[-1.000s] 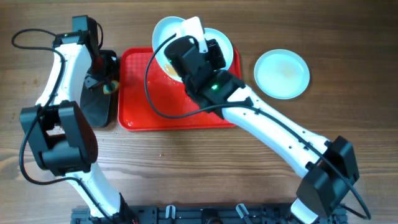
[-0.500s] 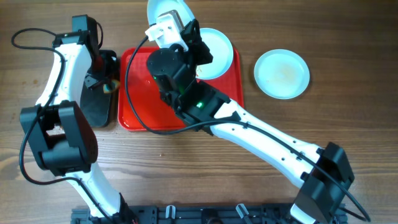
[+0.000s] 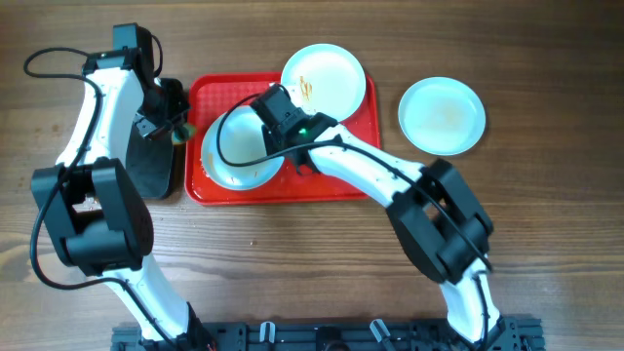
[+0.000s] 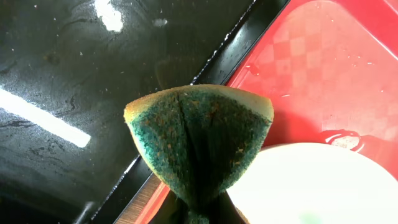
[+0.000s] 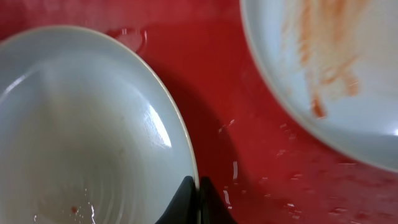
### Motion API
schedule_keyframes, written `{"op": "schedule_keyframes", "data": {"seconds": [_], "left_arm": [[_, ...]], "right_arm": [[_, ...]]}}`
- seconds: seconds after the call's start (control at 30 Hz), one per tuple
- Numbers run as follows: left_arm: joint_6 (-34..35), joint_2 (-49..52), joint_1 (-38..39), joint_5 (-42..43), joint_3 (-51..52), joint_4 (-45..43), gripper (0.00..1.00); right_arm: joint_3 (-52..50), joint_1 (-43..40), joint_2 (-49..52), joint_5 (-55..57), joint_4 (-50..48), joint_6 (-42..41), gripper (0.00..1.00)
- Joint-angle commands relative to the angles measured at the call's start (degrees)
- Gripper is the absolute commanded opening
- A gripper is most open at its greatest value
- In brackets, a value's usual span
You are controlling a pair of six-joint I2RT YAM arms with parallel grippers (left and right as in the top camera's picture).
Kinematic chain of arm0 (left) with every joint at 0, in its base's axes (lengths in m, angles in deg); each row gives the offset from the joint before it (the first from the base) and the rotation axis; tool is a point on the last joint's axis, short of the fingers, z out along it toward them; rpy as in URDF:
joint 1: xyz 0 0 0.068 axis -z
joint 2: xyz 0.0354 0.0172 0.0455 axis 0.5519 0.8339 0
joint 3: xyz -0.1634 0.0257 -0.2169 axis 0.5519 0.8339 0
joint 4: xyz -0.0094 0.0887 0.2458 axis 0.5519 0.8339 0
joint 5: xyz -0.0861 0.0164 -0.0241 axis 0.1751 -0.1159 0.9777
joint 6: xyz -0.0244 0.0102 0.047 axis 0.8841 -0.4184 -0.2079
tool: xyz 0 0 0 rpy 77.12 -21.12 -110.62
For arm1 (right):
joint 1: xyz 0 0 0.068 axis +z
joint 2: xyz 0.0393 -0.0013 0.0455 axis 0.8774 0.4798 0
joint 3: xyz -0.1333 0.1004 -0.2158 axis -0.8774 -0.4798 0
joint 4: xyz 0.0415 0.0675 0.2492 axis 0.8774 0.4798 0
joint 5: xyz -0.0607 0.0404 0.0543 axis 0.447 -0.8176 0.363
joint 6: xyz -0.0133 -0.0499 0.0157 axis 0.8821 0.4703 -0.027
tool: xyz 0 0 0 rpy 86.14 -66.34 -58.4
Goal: Clean dirty plates on tray and stack at the side
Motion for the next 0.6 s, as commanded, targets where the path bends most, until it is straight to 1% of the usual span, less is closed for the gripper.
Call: {"op": "schedule_keyframes", "data": {"seconds": [0.0,0.03,0.1,0.13,0.17,0.23,0.3,0.43,0.57], "left_arm": [[-0.28,-1.38,0.17,1.01,-0.98,-0.2,0.04],[-0.28,-1.38,0.17,1.01,-0.98,-0.2,0.04],[-0.28,-1.38,0.2,1.01,-0.98,-0.22,0.04],[-0.28,-1.38,0.2,1.01,-0.98,-0.22,0.04],[-0.28,-1.38,0.2,1.01,-0.98,-0.2,0.04],[-0.28,-1.38,0.2,1.01,-0.98,-0.2,0.04],[-0.28,-1.38,0.2,1.01,-0.98,-0.2,0.04],[-0.28,-1.38,0.2,1.01,-0.98,-0.2,0.04],[-0.28,-1.38,0.2,1.01,-0.98,-0.2,0.04]], "right_arm": [[0.17,-2.73,1.99,-12.31,-0.48,-3.3,0.09],[1.36,-3.39,1.99,-12.9,0.42,-1.2,0.12],[4.17,-4.22,1.99,-15.87,2.58,3.85,0.22],[7.04,-4.57,1.99,-16.9,5.07,8.98,0.28],[8.46,-4.72,1.99,-16.98,6.12,12.31,0.3],[10.08,-4.81,2.27,-16.98,6.84,17.7,0.28],[10.88,-4.79,4.13,-16.96,5.64,21.14,0.22],[10.88,-4.76,8.11,-16.52,2.93,21.68,0.22],[10.86,-4.74,8.96,-12.17,0.7,21.62,0.22]]}}
